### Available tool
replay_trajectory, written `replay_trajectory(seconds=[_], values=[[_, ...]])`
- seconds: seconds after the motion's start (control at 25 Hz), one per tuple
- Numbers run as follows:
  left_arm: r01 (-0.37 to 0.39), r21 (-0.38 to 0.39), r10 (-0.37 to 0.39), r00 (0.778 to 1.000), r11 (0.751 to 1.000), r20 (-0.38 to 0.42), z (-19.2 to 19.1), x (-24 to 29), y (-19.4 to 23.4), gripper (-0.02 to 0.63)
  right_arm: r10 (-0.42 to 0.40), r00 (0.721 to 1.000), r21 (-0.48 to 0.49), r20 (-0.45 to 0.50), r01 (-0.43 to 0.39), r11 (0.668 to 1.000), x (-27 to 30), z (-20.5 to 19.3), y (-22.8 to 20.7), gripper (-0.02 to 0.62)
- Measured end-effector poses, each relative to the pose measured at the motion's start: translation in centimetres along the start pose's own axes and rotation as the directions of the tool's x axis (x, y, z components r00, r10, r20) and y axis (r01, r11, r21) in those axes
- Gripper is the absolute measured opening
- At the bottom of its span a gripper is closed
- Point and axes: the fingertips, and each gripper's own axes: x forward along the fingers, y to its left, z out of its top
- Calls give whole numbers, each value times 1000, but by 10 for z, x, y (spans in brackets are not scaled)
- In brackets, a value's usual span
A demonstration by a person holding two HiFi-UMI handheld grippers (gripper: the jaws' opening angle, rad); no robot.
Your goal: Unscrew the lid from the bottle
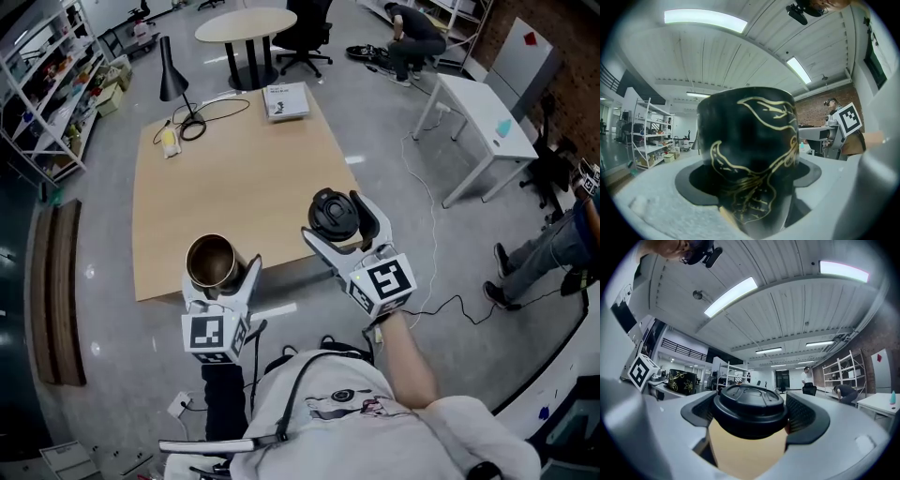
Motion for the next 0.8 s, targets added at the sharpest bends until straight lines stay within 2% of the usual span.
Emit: replay_trajectory(seconds=[0.2,0.8], values=[[9,22,-9,1000,1000,-3,-1,9,-6,439,5,1000,-11,0,-5,1000,1,-1,-8,465],[4,12,-4,1000,1000,-27,-6,34,-8,439,40,999,-18,-6,-40,999,16,-6,-20,465]])
